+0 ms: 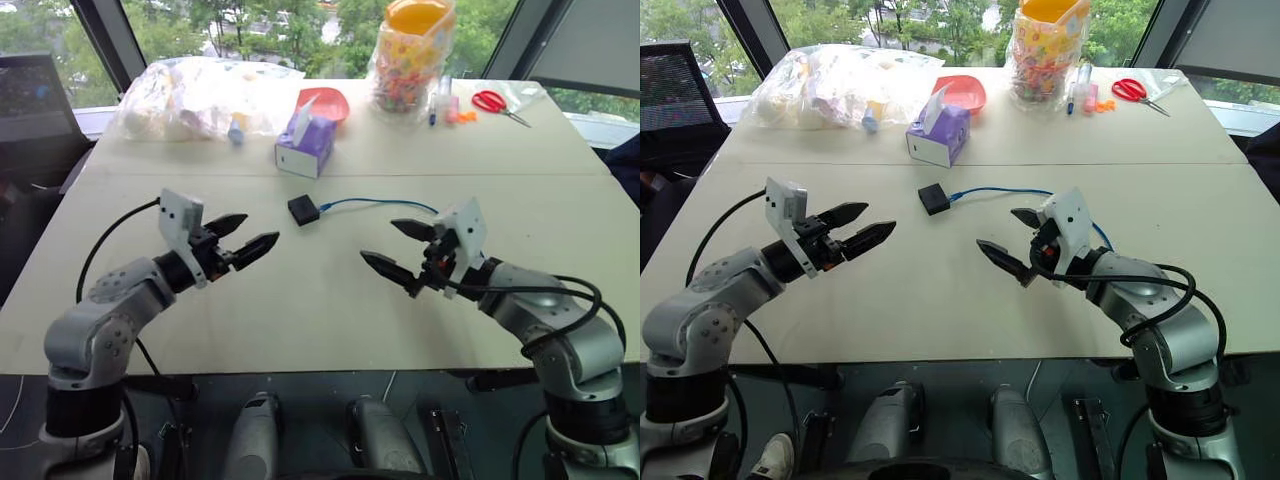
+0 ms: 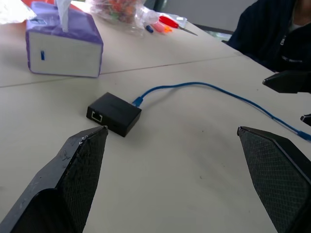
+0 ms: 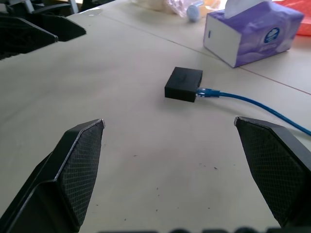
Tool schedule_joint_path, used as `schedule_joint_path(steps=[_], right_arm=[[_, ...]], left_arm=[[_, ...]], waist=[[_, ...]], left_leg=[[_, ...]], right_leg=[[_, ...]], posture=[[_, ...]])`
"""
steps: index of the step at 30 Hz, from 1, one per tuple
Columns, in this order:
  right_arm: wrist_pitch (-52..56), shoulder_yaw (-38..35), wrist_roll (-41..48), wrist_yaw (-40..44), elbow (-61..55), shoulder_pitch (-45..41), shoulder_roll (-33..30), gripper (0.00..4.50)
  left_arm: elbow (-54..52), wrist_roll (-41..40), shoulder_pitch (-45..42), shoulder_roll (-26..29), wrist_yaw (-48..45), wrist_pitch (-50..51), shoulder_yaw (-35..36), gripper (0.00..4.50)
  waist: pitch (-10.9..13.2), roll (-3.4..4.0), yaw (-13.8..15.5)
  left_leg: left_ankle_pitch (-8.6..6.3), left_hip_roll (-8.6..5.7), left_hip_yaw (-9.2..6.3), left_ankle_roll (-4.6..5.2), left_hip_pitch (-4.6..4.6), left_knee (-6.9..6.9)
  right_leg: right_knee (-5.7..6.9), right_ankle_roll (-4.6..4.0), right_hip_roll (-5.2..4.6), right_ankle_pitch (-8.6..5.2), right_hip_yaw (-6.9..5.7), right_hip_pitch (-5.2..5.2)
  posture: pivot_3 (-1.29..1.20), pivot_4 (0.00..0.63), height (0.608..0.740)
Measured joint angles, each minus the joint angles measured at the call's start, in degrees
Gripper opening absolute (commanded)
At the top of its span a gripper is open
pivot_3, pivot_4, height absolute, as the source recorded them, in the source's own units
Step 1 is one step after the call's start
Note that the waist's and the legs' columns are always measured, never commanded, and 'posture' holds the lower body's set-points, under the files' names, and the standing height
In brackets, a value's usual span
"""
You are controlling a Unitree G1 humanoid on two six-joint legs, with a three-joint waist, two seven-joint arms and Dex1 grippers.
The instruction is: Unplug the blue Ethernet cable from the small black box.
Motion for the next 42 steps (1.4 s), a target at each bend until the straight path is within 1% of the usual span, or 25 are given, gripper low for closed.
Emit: schedule_joint_path(steps=[2,5,8,16,18,20,21,24,26,30,33,38,40,42], right_arm=[[0.81,0.39,0.08,0.27,0.12,-1.04,-0.61,4.5],[1.7,1.15,0.12,1.52,0.71,-5.22,-2.93,4.5],[2.65,1.26,0.56,2.22,0.73,-6.17,-3.4,4.5],[4.26,2.42,1.51,5.67,2.69,-11.92,-6.4,4.5],[4.19,3.87,1.23,7.47,3.74,-13.78,-8.17,4.5],[3.99,7.39,-0.7,10.02,4.9,-16.54,-12.1,4.5],[3.75,8.5,-1.71,10.86,5.56,-17.35,-12.82,4.5],[1.6,11.63,-4.42,12.81,8.26,-18.2,-13.29,4.5],[-0.02,14.47,-6.53,14.42,11.31,-20.59,-13.28,4.5],[-7.68,21.62,-14.29,19.58,22.58,-30.23,-12.33,4.5],[-14.76,25.57,-19.62,23.9,33.7,-36.56,-9.54,4.5],[-26.42,32.17,-28.66,32.15,62.37,-52.2,-0.07,4.5],[-31.86,32.81,-31.77,33.78,72.32,-56.6,3.3,4.5],[-37.06,33.61,-35.05,33.72,83.35,-60.68,7.59,4.5]], left_arm=[[0.77,0.01,-0.96,0.74,-0.88,-0.03,-0.18,4.48],[2.4,0.01,-4.35,2.6,-3.03,-0.04,-0.78,4.48],[2.4,-0.05,-4.22,4.61,-5.33,0.0,-1.24,4.48],[4.62,1.27,-5.05,6.32,-7.92,-0.96,-2.44,4.48],[6.05,2.61,-6.22,6.55,-8.36,-1.91,-2.84,4.48],[7.2,4.49,-7.15,6.7,-8.85,-3.72,-2.98,4.48],[7.83,5.04,-7.54,6.69,-8.99,-4.28,-3.1,4.48],[9.35,6.6,-7.84,6.59,-9.42,-5.58,-4.01,4.48],[10.98,7.24,-8.18,6.37,-9.89,-6.31,-4.56,4.48],[13.29,9.02,-8.93,5.12,-10.27,-8.58,-5.17,4.48],[13.25,9.58,-8.86,4.17,-10.2,-9.35,-5.11,4.48],[12.13,10.07,-6.76,3.14,-8.28,-10.3,-4.5,4.48],[10.96,10.12,-5.38,2.91,-7.4,-10.34,-4.15,4.48],[9.46,10.1,-3.88,2.59,-6.25,-10.33,-3.62,4.48]], waist=[[0.0,0.0,0.08],[-0.01,-0.01,0.13],[-0.01,-0.02,-0.01],[0.0,-0.02,0.15],[0.0,-0.02,0.18],[-0.01,-0.02,0.11],[-0.01,-0.03,0.1],[-0.01,-0.03,0.09],[-0.01,-0.02,-0.02],[0.0,0.0,-0.28],[0.0,0.0,-0.16],[0.03,0.04,-0.31],[0.03,0.04,-0.24],[0.03,0.04,-0.27]], left_leg=[[0.0,0.0,-0.01,0.0,0.0,-0.07],[0.01,0.0,-0.02,0.0,0.06,-0.07],[0.01,0.0,0.0,0.0,0.07,-0.08],[0.01,0.0,0.01,0.01,0.07,-0.04],[0.01,-0.01,0.02,0.01,0.06,-0.01],[0.01,0.0,0.08,0.01,0.06,0.0],[0.01,0.0,0.08,0.01,0.07,-0.01],[0.01,0.0,0.08,0.01,0.06,-0.04],[0.01,0.0,0.1,0.01,0.07,-0.03],[0.02,0.02,0.16,0.01,0.07,0.04],[0.02,0.02,0.17,0.01,0.05,0.03],[0.02,0.04,0.29,0.01,0.02,-0.02],[0.02,0.04,0.28,0.01,0.03,-0.1],[0.02,0.04,0.29,0.0,0.02,-0.14]], right_leg=[[0.01,0.02,0.02,0.0,-0.01,-0.03],[0.05,0.02,0.06,-0.01,-0.01,-0.01],[0.04,0.03,0.04,-0.01,0.0,0.0],[0.06,0.03,0.03,-0.01,0.0,0.0],[0.05,0.04,0.02,-0.01,0.0,0.0],[0.04,0.03,0.0,-0.01,0.03,-0.01],[0.04,0.03,0.01,-0.01,0.03,-0.01],[0.05,0.04,0.01,-0.01,0.03,-0.04],[0.08,0.05,0.01,-0.01,0.03,-0.06],[0.17,0.06,0.06,0.0,0.07,-0.11],[0.2,0.18,0.06,0.07,0.07,-0.12],[0.36,0.3,0.06,0.13,0.11,-0.26],[0.39,0.31,0.06,0.13,0.1,-0.29],[0.42,0.32,0.06,0.13,0.1,-0.32]], posture=[[0.0,0.15,0.735],[0.0,0.15,0.735],[0.0,0.15,0.735],[0.0,0.15,0.735],[0.0,0.15,0.735],[0.0,0.15,0.735],[0.0,0.15,0.735],[0.0,0.15,0.735],[0.0,0.15,0.735],[0.0,0.15,0.735],[0.0,0.15,0.735],[0.0,0.15,0.735],[0.0,0.15,0.735],[0.0,0.15,0.735]])
